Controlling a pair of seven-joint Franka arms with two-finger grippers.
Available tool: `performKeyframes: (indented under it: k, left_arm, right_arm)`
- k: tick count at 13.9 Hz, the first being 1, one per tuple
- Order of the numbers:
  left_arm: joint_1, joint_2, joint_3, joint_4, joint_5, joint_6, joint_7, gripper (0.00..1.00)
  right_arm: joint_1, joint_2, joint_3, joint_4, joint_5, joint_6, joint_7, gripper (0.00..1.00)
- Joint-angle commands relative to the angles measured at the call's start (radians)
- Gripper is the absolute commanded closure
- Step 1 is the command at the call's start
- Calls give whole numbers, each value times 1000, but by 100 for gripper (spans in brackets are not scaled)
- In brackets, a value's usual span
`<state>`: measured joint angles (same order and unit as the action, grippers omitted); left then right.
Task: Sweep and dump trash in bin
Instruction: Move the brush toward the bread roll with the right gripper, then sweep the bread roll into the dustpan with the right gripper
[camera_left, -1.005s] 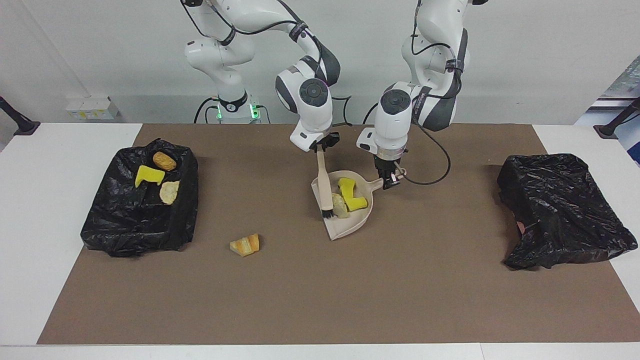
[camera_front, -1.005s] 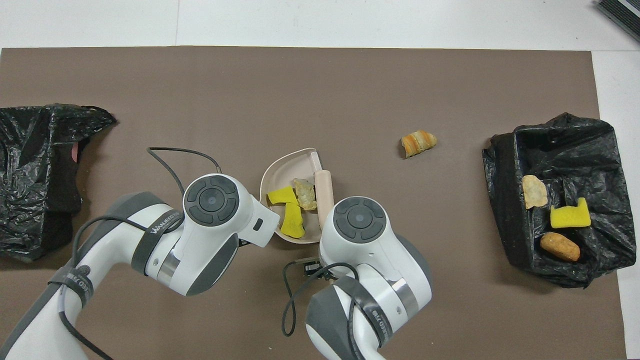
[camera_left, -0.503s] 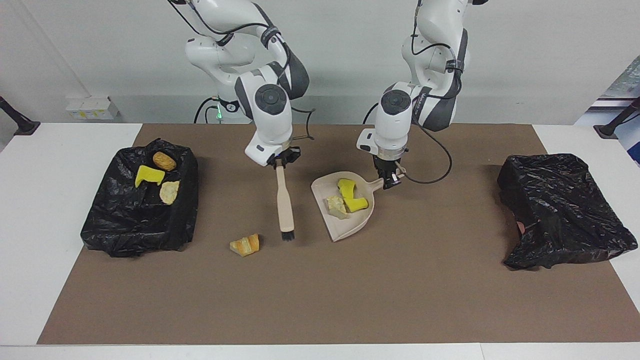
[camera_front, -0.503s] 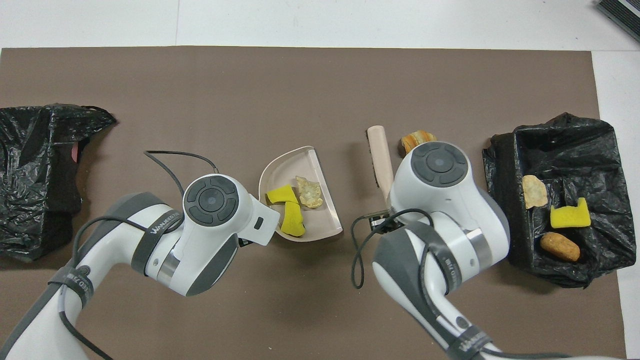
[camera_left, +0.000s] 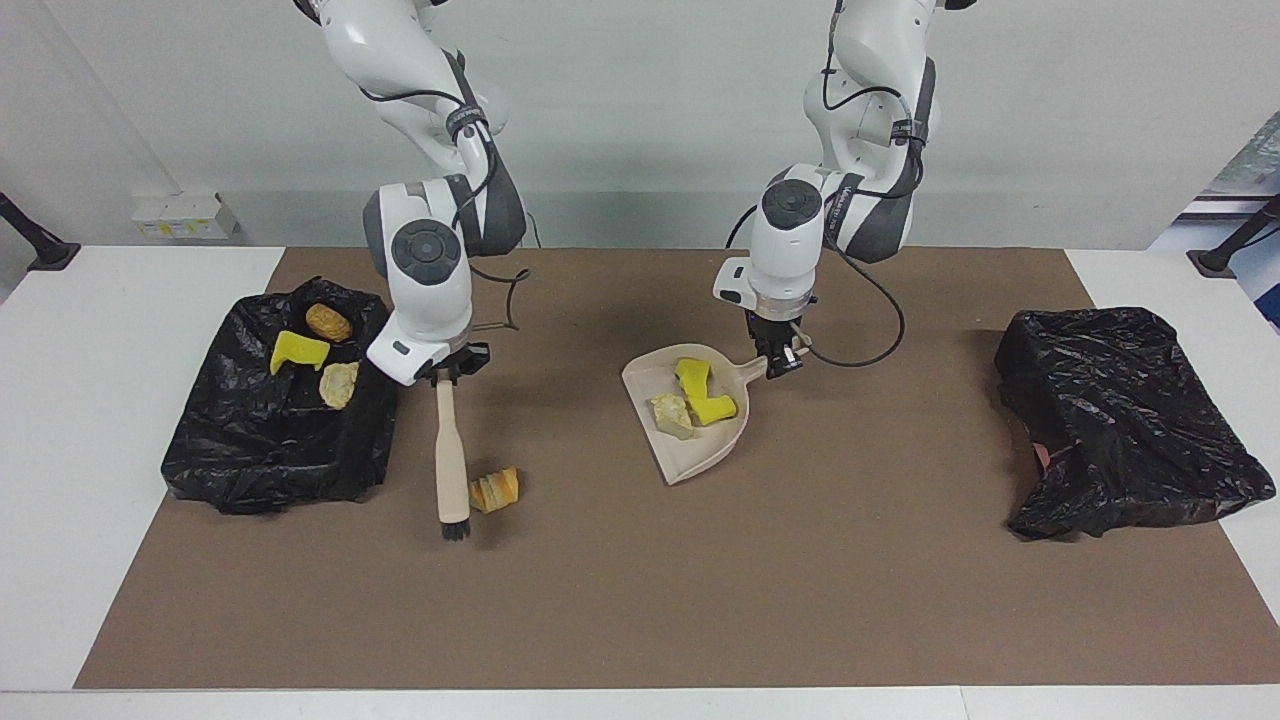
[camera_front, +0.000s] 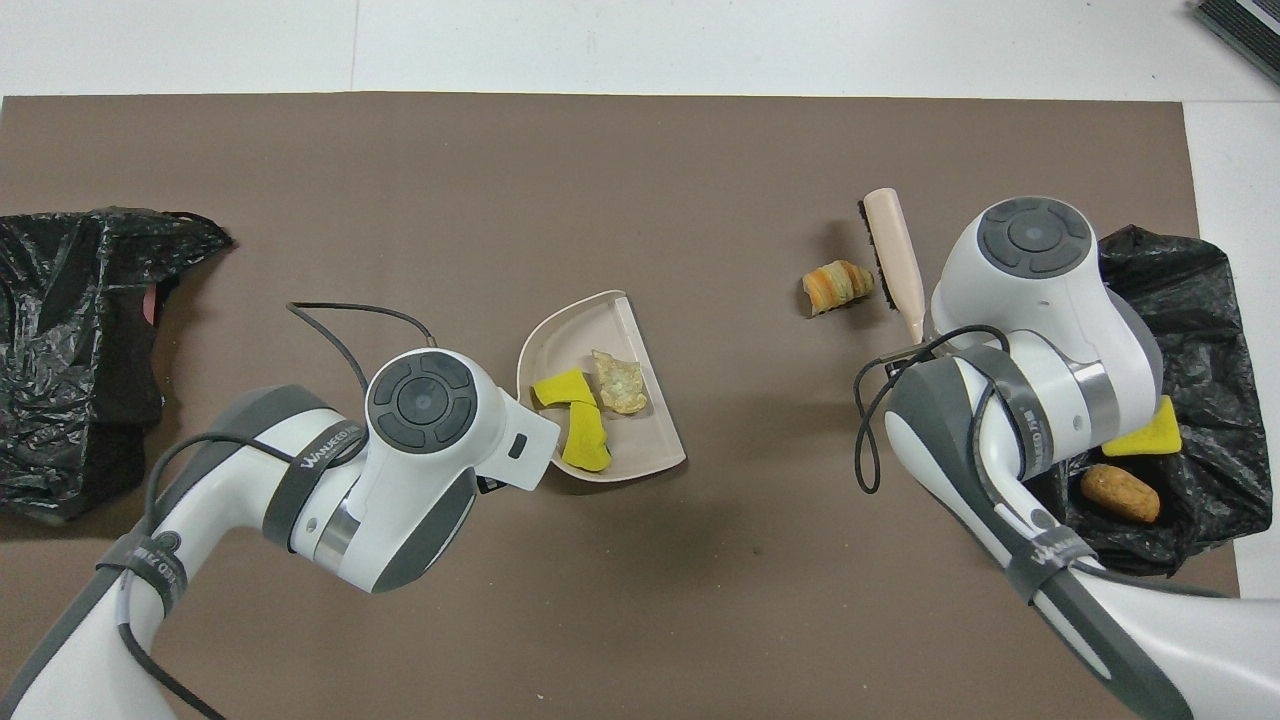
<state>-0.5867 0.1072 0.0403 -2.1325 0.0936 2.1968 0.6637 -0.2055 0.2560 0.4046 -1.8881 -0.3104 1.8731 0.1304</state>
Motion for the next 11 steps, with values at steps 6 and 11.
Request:
performKeyframes:
  k: [6,11]
  left_arm:
    - [-18,-29,10,-33,6,11,-35,100]
    - [-35,-38,10,-33,8,-48,-50,100]
  right_arm:
    - [-6,94,109,17,43,-12,-43,100]
    - [-5,72,267,-37,181,-15,-38,100]
